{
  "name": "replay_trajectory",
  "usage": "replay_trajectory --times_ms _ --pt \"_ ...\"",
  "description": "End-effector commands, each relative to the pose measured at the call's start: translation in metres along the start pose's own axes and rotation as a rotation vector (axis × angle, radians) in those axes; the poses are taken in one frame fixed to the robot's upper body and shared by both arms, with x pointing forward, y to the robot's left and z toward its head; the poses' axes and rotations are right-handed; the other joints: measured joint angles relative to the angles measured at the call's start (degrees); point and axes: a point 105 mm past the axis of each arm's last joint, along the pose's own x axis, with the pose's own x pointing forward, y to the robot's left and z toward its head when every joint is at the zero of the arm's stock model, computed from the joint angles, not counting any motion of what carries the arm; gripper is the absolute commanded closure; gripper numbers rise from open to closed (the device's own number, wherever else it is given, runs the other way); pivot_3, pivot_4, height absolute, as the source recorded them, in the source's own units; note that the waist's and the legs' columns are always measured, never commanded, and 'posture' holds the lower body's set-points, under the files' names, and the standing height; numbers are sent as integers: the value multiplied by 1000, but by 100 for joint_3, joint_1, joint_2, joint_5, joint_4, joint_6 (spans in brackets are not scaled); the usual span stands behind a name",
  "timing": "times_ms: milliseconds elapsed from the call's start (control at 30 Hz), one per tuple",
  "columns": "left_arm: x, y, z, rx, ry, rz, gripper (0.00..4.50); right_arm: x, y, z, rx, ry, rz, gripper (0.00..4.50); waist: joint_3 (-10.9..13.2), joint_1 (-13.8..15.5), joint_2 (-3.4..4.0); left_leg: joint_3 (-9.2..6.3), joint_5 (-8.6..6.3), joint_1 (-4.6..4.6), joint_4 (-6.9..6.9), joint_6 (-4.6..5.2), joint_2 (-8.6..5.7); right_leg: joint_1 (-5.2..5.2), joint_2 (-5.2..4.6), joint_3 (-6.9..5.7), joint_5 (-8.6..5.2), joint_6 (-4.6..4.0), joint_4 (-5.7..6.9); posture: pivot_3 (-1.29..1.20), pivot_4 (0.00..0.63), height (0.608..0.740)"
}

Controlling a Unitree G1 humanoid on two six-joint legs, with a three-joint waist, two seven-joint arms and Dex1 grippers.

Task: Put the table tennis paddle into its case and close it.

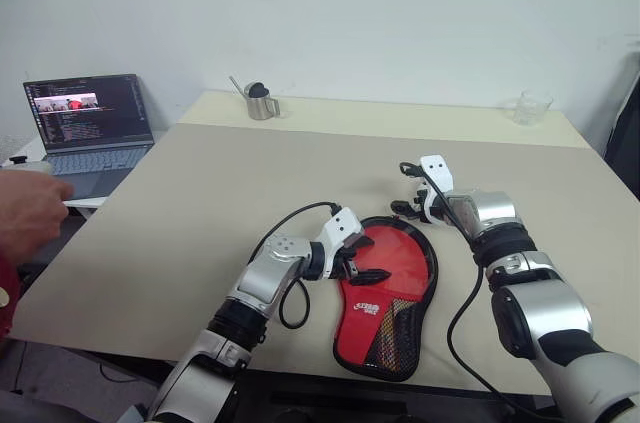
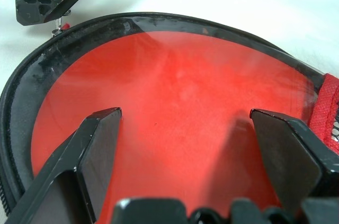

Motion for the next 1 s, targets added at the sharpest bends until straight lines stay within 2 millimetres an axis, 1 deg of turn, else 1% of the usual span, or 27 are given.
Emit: replay_trajectory --times_ms 33,167,233,367,467,600,667,767,867,1000 --pt "6 -11 -20 -47 64 -40 241 -5 -8 7 -16 -23 -32 335 0 0 0 0 0 0 0 0 0 0 0 0 0 0 0 0 150 740" --pt "6 -11 -21 -46 66 -39 241 -6 -4 9 -1 -27 -13 335 0 0 0 0 0 0 0 0 0 0 0 0 0 0 1 0 150 740" --pt "5 -10 -21 -47 68 -37 241 -10 1 17 8 -50 32 335 0 -1 0 0 0 0 0 0 0 0 0 0 0 0 1 0 150 740" --pt "5 -11 -22 -51 70 -36 241 -28 4 41 16 -111 91 335 1 -1 1 0 0 0 0 0 0 -1 0 0 0 0 1 0 150 740" --pt "5 -11 -22 -53 71 -37 241 -39 1 52 39 -147 87 335 1 -1 1 -1 0 0 -2 0 1 -1 0 0 0 -1 1 0 150 740" --pt "6 -11 -23 -54 72 -40 241 -45 -15 58 31 -167 -2 335 0 -2 1 0 0 2 -2 0 2 -1 0 0 0 -1 1 0 150 740" --pt "6 -12 -23 -54 73 -43 241 -41 -25 54 79 -162 -56 335 0 -3 1 0 0 2 -2 0 1 -1 0 1 0 -1 1 0 150 740" --pt "7 -12 -23 -56 74 -46 241 -31 -28 44 99 -143 -100 335 0 -4 1 2 0 2 -2 0 1 -1 0 2 0 -1 2 0 150 740" --pt "7 -12 -24 -56 77 -48 241 -18 -24 38 128 -140 -118 335 0 -14 2 5 0 4 -2 0 1 -1 3 5 0 -1 3 0 150 740" --pt "7 -12 -25 -57 82 -45 241 -5 -17 33 166 -149 -129 335 0 -19 2 7 1 6 -2 0 1 -1 21 8 1 -1 6 0 150 740"
